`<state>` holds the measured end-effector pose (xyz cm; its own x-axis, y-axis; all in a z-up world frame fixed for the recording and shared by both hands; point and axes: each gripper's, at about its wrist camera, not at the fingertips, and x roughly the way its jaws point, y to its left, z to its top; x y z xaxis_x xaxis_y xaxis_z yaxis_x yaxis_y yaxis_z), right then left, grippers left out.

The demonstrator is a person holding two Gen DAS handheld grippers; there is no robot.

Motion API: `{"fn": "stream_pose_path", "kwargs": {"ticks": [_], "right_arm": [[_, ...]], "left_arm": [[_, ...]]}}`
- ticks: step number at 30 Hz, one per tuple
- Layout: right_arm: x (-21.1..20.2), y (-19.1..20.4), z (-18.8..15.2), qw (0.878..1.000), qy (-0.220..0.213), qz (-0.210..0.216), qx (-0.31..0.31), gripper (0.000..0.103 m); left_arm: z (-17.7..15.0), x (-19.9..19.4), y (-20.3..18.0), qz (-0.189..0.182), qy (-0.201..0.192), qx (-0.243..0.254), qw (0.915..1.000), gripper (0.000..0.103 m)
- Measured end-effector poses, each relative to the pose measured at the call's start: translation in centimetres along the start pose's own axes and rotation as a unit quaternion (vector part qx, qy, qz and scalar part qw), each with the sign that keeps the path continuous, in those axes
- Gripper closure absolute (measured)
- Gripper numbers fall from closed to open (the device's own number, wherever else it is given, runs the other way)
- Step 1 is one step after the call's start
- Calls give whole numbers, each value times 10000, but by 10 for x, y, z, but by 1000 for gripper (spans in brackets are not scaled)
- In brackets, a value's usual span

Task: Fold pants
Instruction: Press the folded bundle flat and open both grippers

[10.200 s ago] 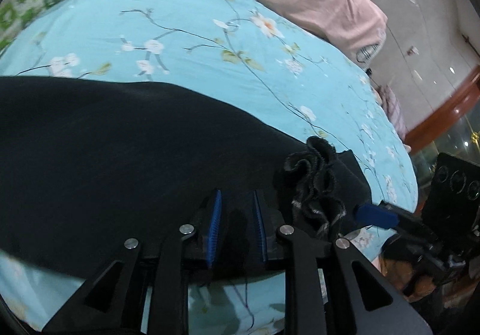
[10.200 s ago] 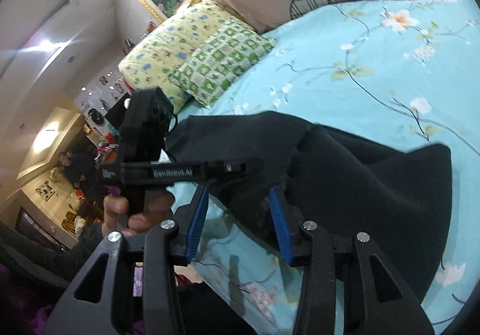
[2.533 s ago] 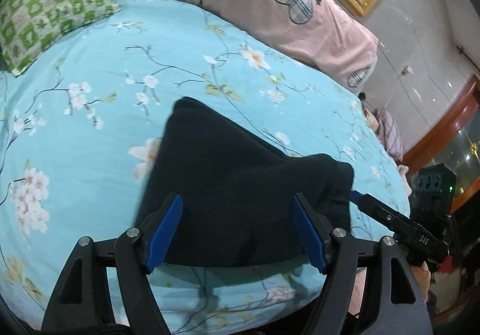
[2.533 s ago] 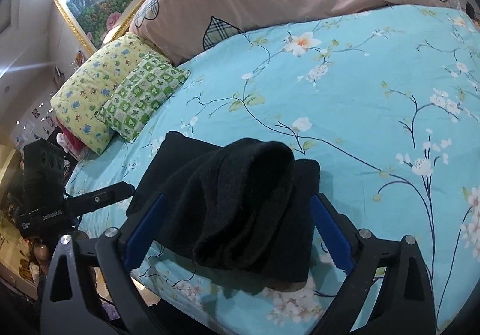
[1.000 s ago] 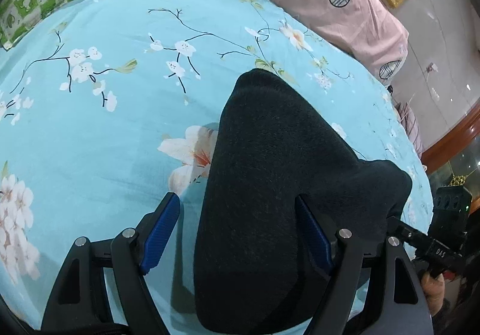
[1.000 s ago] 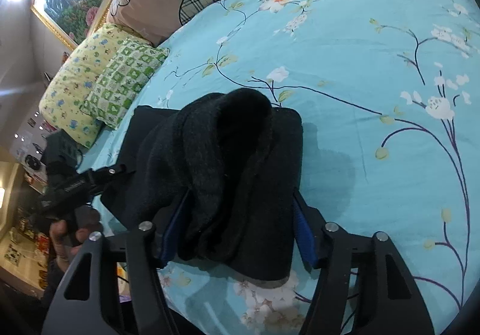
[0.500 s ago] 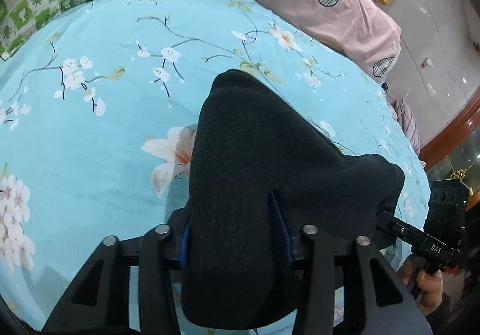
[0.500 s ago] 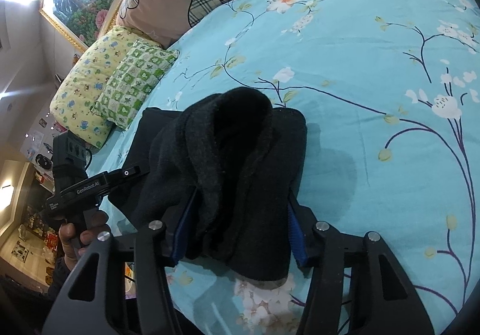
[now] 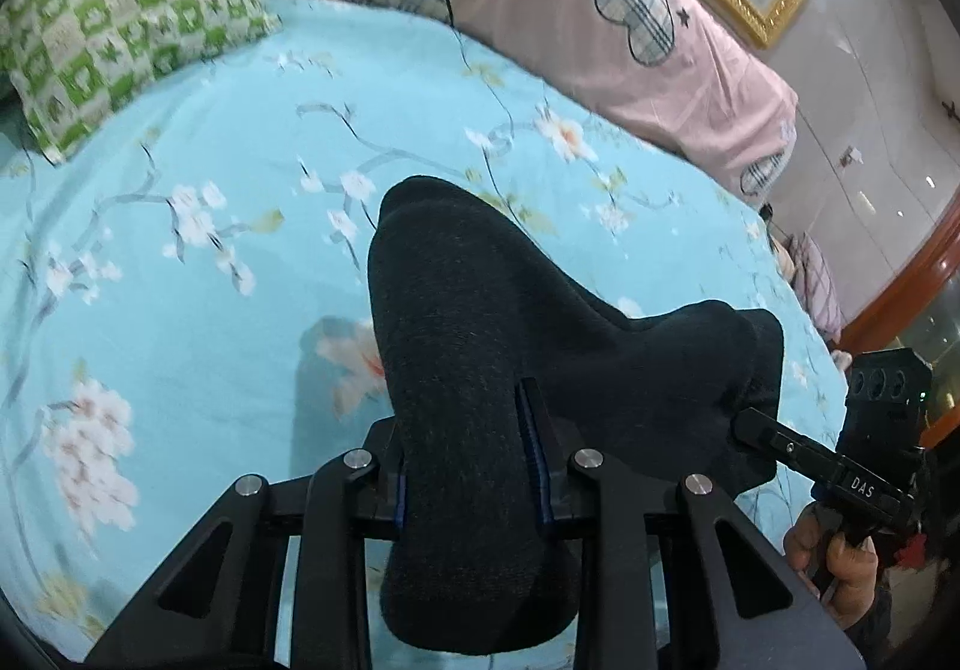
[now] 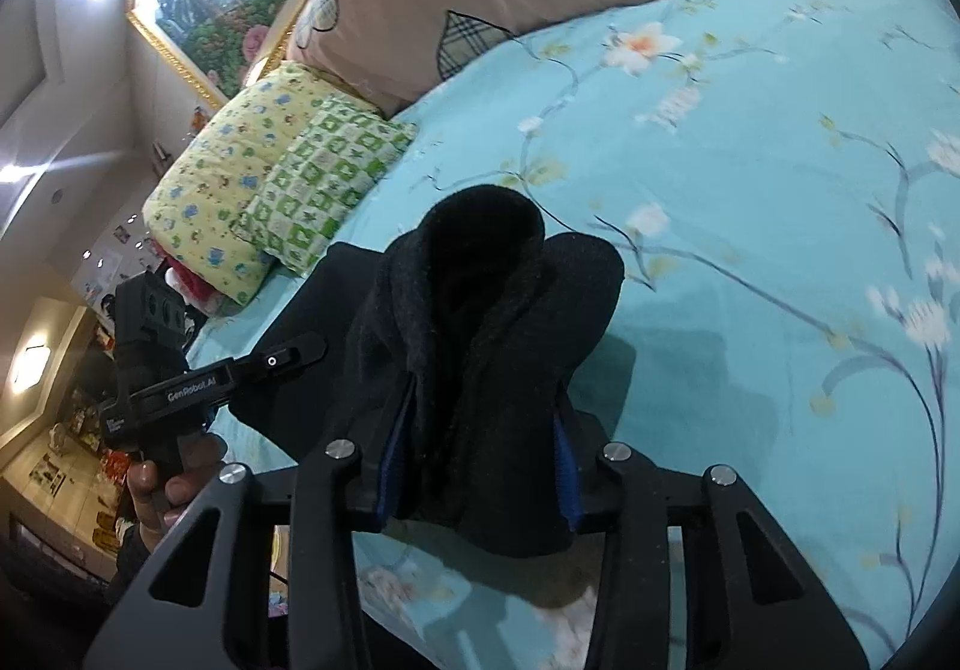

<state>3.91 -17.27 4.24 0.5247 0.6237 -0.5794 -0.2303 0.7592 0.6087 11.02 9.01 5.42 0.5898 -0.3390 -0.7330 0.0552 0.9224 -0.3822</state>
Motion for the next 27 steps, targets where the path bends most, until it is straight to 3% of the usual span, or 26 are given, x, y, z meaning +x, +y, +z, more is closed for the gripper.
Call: {"fn": "stream_pose_path", "kwargs": {"ticks": [15, 27], "right_arm": [[97, 42, 77, 9964, 228, 483, -660, 62], [157, 44, 109, 9940, 461, 519, -844, 62]], "left_arm": [[71, -11, 82, 633, -579, -475, 9952, 74], [92, 17, 116, 901, -495, -724, 9921, 74]]}}
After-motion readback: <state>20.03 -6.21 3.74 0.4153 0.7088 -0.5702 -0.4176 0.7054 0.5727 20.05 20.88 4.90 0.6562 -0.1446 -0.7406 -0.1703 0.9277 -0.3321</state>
